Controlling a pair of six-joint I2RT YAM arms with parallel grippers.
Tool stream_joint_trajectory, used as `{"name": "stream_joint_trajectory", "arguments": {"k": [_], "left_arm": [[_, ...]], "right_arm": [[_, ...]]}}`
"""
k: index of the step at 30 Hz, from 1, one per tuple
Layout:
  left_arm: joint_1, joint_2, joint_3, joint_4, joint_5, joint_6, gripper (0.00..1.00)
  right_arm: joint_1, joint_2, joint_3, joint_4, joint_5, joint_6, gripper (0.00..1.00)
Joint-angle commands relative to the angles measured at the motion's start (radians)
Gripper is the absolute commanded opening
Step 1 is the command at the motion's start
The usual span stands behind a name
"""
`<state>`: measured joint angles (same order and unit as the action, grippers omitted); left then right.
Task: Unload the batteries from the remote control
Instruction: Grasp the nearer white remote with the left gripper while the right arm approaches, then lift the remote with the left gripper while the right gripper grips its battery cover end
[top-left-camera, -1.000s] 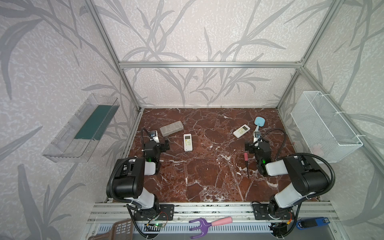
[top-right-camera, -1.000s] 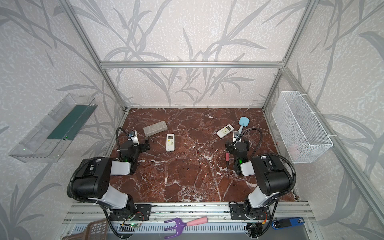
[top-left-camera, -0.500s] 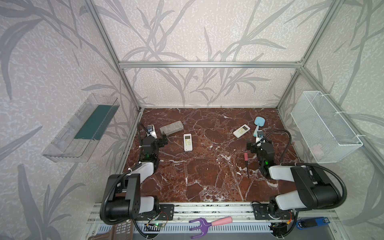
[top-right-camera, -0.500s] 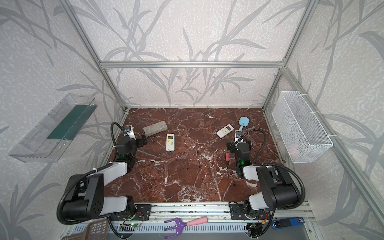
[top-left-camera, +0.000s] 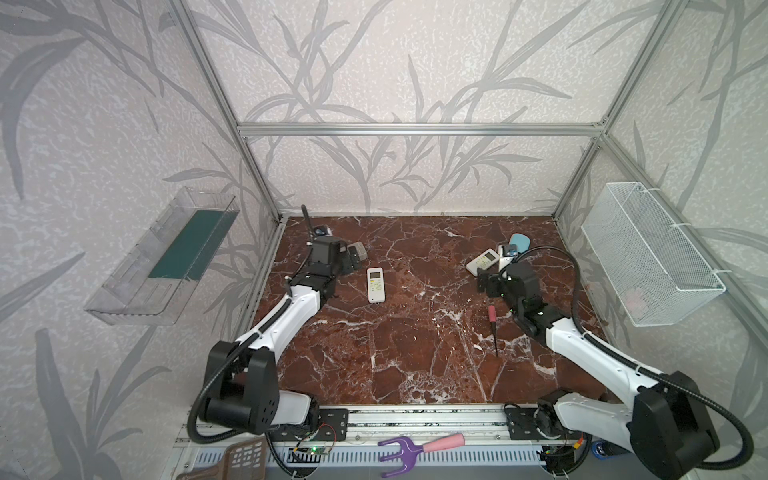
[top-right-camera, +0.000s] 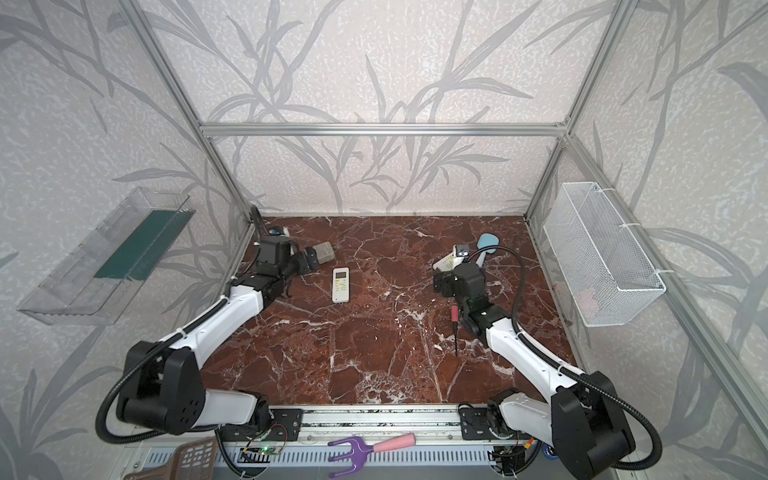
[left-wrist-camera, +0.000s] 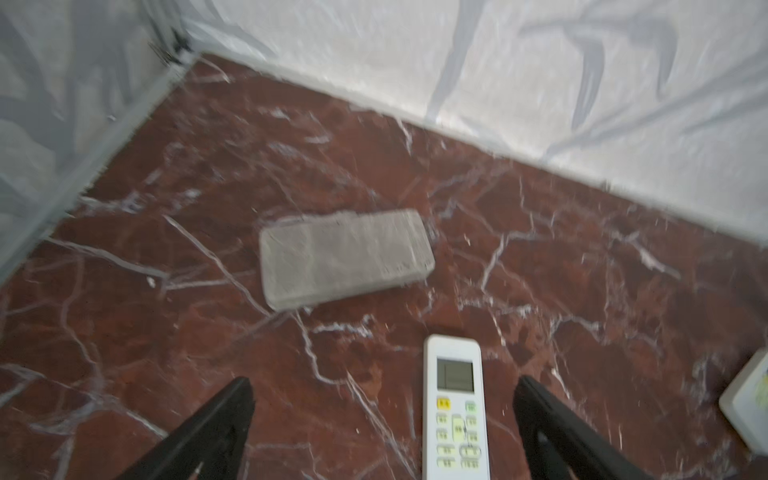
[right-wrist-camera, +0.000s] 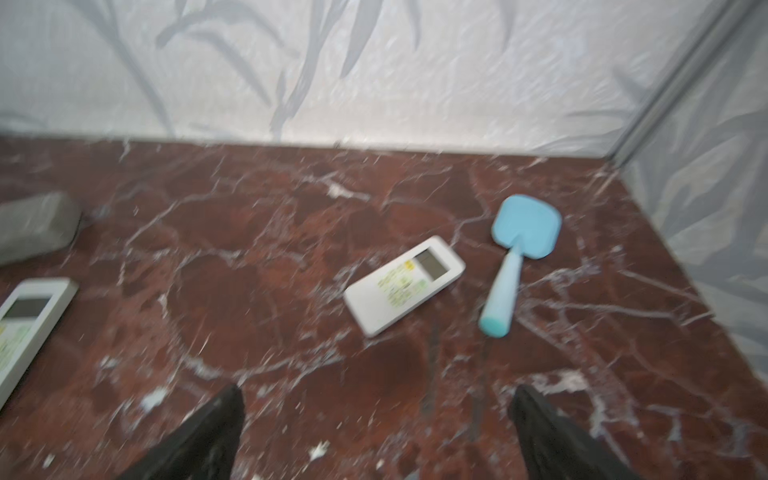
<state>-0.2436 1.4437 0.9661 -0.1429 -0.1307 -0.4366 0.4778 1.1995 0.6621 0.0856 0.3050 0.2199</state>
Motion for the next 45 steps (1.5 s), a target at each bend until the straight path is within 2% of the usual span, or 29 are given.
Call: {"name": "stream_joint_trajectory", "arguments": {"k": [1,5,9,11,14,23,27,33,40,45], "left_arm": [[-0.069,0.095,0.059,-0.194,0.0,-0.101,0.99],[-0.107,0.227,0.149,-0.261,0.082,-0.126,0.99],[-0.127,0.307,0.192,-0.284,0.069,-0.131,0.99],[-0.131,0.334,0.196,-0.277,0.06,-0.142,0.95],[-0.134,0.377,0.218,-0.277,0.068,-0.144,0.84],[-0.153,0.453,0.248,-0.274,0.055,-0.159,0.81],[-0.169,0.487,0.273,-0.291,0.043,-0.157,0.73],[-0.179,0.488,0.278,-0.303,0.029,-0.152,0.47],[-0.184,0.4,0.255,-0.304,0.047,-0.183,0.38],[-0.185,0.296,0.193,-0.253,0.114,-0.257,0.35]], "right_arm": [[0.109,0.064,0.064,-0.203,0.012,0.175,0.95],[0.235,0.155,0.112,-0.237,-0.051,0.288,0.91],[0.314,0.23,0.146,-0.233,-0.099,0.348,0.88],[0.334,0.251,0.155,-0.225,-0.115,0.357,0.87],[0.348,0.274,0.157,-0.203,-0.135,0.366,0.86],[0.355,0.296,0.158,-0.171,-0.163,0.386,0.85],[0.355,0.294,0.154,-0.172,-0.164,0.391,0.85],[0.356,0.278,0.136,-0.161,-0.165,0.41,0.85],[0.356,0.283,0.139,-0.121,-0.212,0.445,0.85],[0.357,0.299,0.153,-0.073,-0.268,0.478,0.85]]}}
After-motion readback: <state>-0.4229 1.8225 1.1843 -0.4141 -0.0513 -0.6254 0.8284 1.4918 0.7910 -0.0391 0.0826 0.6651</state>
